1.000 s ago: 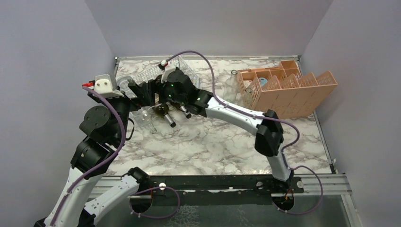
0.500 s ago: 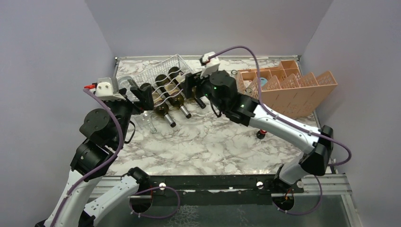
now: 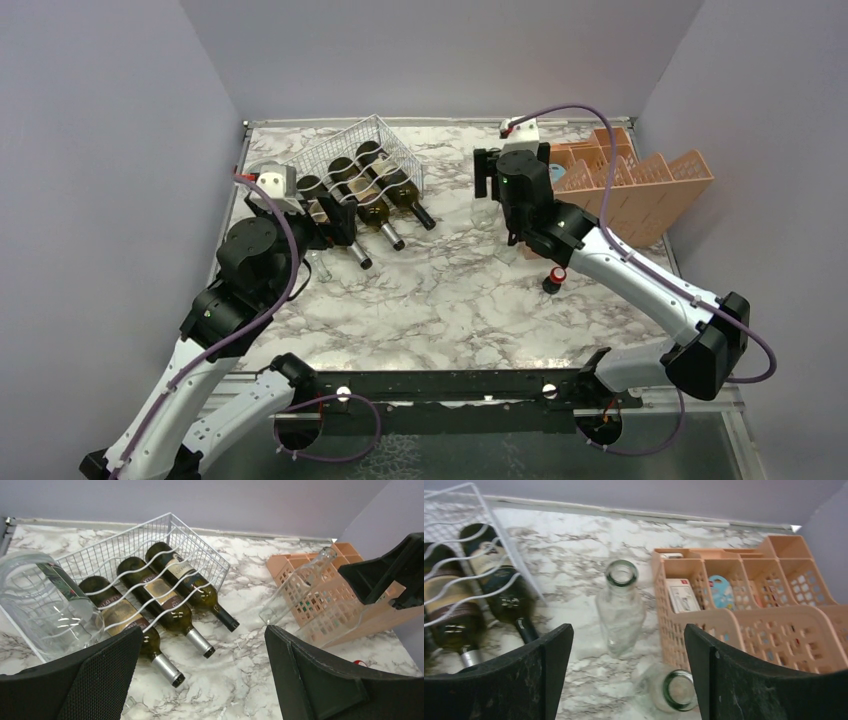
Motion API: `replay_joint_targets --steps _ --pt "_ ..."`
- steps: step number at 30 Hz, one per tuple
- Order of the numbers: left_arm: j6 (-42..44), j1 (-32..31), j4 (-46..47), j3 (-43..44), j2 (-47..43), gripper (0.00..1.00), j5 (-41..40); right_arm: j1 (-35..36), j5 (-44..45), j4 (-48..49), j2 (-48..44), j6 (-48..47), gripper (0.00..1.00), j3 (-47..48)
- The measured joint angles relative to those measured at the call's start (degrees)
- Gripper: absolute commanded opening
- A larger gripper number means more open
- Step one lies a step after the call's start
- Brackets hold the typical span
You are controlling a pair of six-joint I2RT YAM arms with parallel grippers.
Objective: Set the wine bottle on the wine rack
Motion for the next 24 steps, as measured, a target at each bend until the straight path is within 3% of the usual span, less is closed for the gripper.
replay_joint_targets --steps 11,24 --pt "-1.29 0.00 -0.70 -1.81 2.23 0.99 1.14 -5.20 3.08 -8.46 0.00 4.83 0.61 -1.07" --pt "-1.33 0.00 -0.61 -1.81 3.50 0.99 1.62 -5.40 2.21 -11.23 -0.76 6.75 0.40 -3.85"
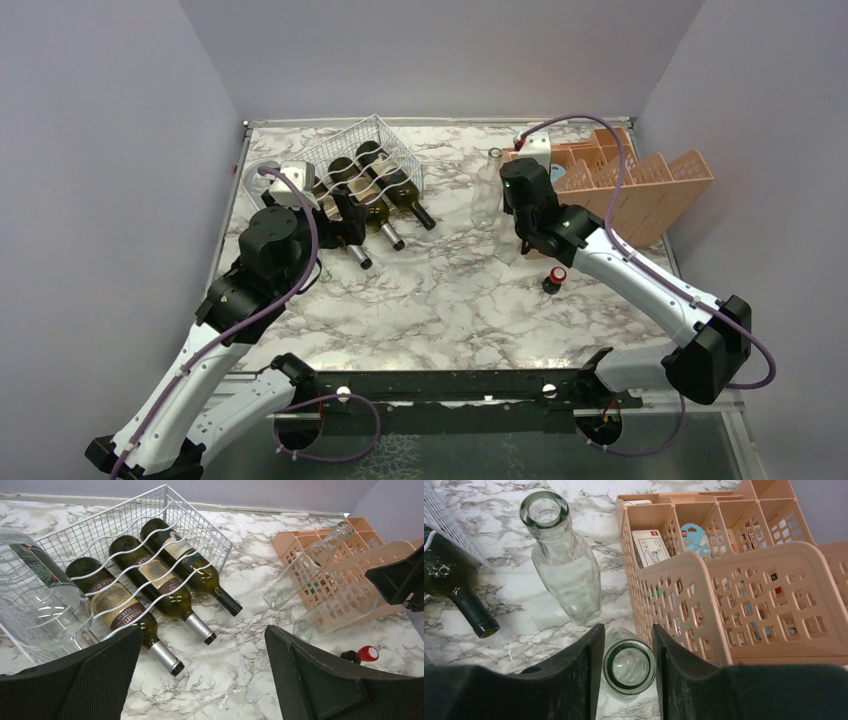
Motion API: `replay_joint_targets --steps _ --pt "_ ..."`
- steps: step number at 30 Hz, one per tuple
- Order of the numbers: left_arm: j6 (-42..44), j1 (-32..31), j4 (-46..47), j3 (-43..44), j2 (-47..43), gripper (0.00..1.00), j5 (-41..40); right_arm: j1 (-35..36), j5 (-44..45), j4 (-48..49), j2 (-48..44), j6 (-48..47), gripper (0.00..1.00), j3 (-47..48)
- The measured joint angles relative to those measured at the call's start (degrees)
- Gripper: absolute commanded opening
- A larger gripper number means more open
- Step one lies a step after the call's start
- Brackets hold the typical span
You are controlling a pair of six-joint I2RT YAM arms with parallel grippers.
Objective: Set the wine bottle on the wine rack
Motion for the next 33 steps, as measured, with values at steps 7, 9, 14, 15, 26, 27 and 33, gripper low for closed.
replay_joint_targets --steps 7,9,14,15,26,27,33 --pt "-0.22 0.00 1.36 -1.40 0.22 0.99 1.77 0.00 -1.66 -0.52 -2.01 0.55 0.06 -1.79" --pt "-0.31 0.00 2.43 -2.43 0.66 0.99 2.95 0.00 -2.32 -0.57 -2.51 0.20 0.01 -2.08" --pt "-0.35 0.00 6.05 -5.60 2.51 0.99 6.99 -0.02 -5.77 -0.72 -3.58 -1.33 0.01 -2.34" --pt "-0.37 0.00 6.88 -6.32 2.86 0.99 7.91 -0.11 -6.88 -0.72 -3.89 -1.68 0.01 -2.40" --pt "-2.80 -1.25 26.34 -20.57 8.87 0.99 22.29 -0.15 -26.73 -0.70 -10.51 -4.87 0.01 -3.98" --pt "-2.93 -1.97 28.72 -22.23 9.40 0.99 23.34 -0.15 -28.48 -0.70 -10.60 -5.11 0.01 -3.98" --pt "-0.35 -9.64 42.01 -30.45 12.09 0.99 26.18 -0.15 -37.81 -1.42 -10.05 -5.90 0.01 -3.65"
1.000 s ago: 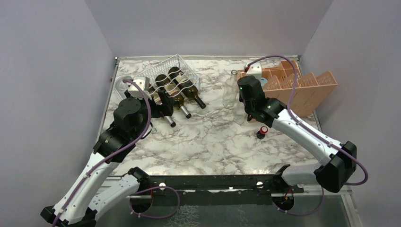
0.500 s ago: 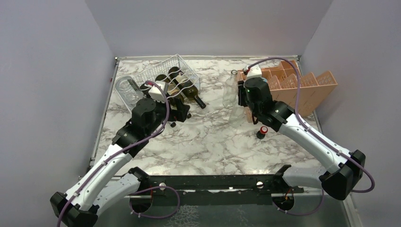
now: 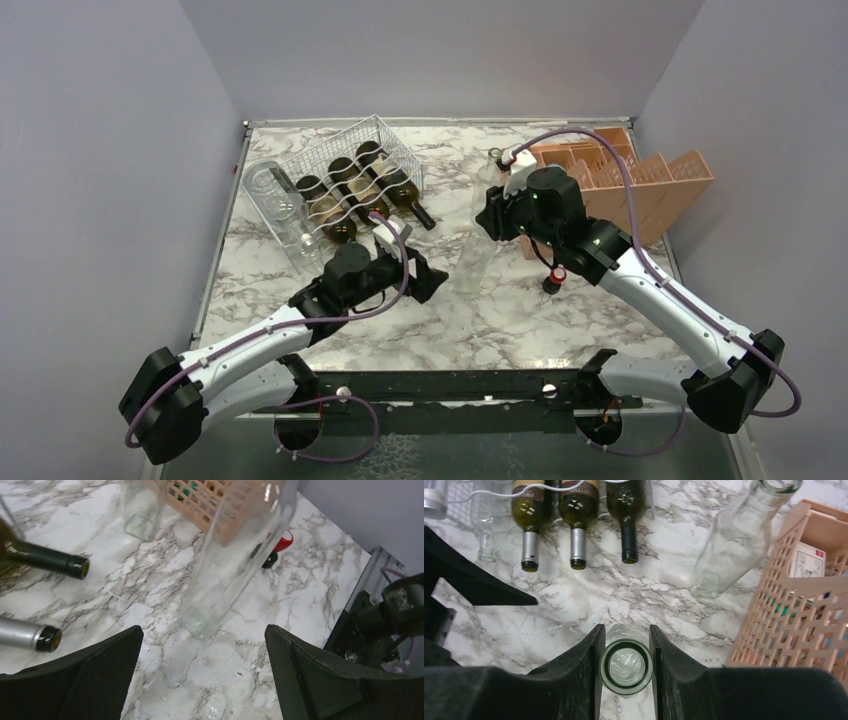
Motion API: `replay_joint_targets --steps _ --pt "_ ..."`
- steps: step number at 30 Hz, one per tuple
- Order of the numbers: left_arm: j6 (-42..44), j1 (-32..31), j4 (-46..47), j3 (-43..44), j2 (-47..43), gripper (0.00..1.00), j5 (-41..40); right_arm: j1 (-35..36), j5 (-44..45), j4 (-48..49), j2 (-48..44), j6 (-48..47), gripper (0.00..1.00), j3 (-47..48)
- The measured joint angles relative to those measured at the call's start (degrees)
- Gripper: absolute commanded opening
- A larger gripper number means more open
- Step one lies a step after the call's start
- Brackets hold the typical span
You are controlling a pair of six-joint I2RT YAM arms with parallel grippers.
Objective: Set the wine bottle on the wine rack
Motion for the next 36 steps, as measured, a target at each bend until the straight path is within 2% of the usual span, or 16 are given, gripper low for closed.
replay_joint_targets --steps 7,17,20,23,26,28,30,31,33,34,36 --pt "7.43 -6.12 13.57 -5.73 4.44 0.99 0.20 0.00 -9.20 -1.46 0.22 -0.20 0.01 1.29" --pt "19.69 -7.69 24.96 -7.56 11.37 0.99 6.10 0.00 -18.60 -2.54 -1.62 -0.55 0.01 1.97" --pt "21.27 -7.80 28.09 -7.98 13.20 0.92 7.13 0.00 -20.74 -2.54 -3.23 -0.31 0.01 1.97" --pt "21.84 -8.48 32.74 -9.16 14.71 0.78 8.09 -0.02 -22.18 -2.54 -4.94 0.24 0.01 1.97" --pt "21.86 -9.25 37.03 -10.27 16.31 0.55 8.70 -0.02 -22.82 -2.49 -6.40 0.76 0.01 1.92" --pt "21.66 -9.60 39.10 -10.43 17.66 0.37 9.29 -0.07 -23.08 -2.51 -7.13 1.01 0.01 1.70" --pt "21.66 -9.62 40.52 -10.43 18.97 0.12 9.35 -0.07 -23.34 -2.75 -7.61 1.11 0.02 1.40" --pt "21.86 -9.49 41.22 -10.43 19.54 0.00 9.35 -0.07 -23.34 -2.86 -7.63 1.11 0.07 1.40" --pt "22.10 -9.55 41.64 -10.43 20.17 0.00 9.33 -0.13 -23.30 -3.63 -7.58 1.14 0.29 1.40" --pt "22.51 -9.55 41.59 -10.43 20.41 0.00 9.33 -0.11 -23.30 -4.33 -7.58 1.14 0.45 1.42" --pt "23.91 -9.55 41.42 -10.43 20.76 0.00 9.22 -0.13 -23.34 -5.84 -7.58 1.16 0.60 1.57"
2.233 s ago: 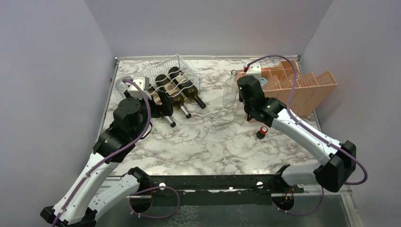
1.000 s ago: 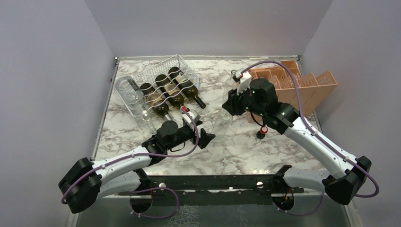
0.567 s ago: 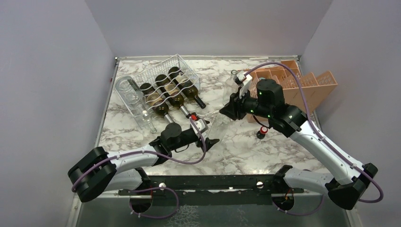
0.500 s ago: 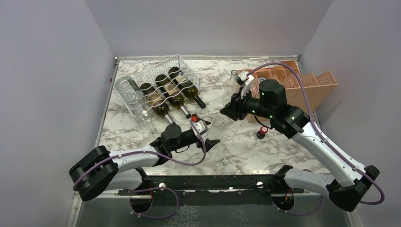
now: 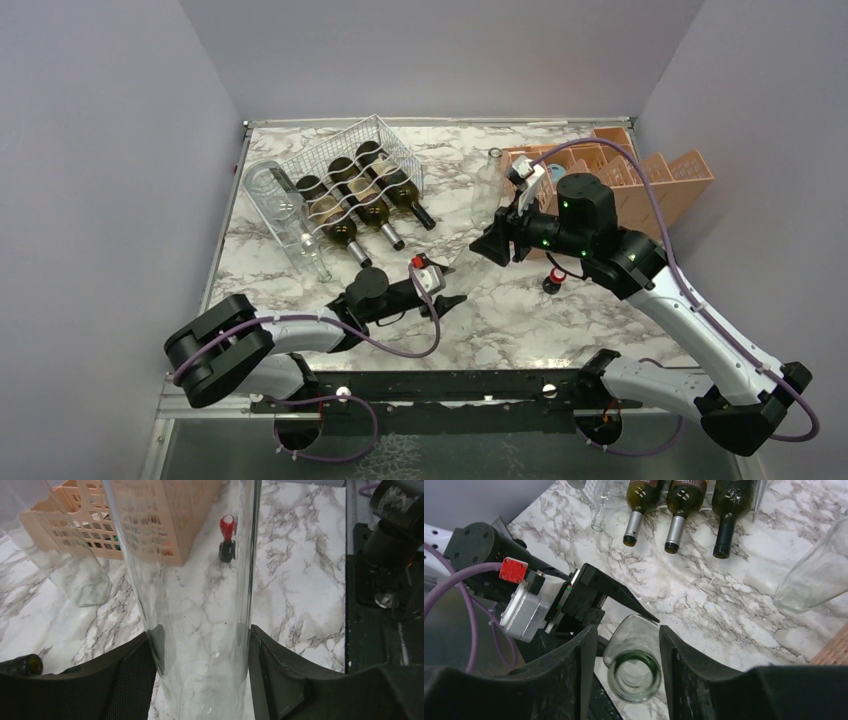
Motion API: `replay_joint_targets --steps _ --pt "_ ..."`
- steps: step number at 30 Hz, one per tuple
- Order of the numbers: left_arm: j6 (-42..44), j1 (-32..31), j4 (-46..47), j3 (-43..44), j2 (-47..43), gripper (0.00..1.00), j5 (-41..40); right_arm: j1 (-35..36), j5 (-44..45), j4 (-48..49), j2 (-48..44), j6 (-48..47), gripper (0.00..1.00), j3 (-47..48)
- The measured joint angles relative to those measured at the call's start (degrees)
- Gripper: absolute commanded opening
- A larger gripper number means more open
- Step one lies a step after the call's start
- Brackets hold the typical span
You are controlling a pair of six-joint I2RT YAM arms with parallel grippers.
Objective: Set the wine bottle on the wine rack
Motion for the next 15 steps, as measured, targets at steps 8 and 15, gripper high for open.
replay_joint_targets --steps 8,15 --pt "18.73 0.00 -1.20 1.46 2.01 0.00 -6.05 0.02 -0.11 -4.98 -0.24 -1.20 0.75 1.97" --pt "39.23 0.00 -1.18 5.25 4.85 0.00 -7.85 0.02 5.07 -7.10 -1.05 -3.23 0.78 3.54"
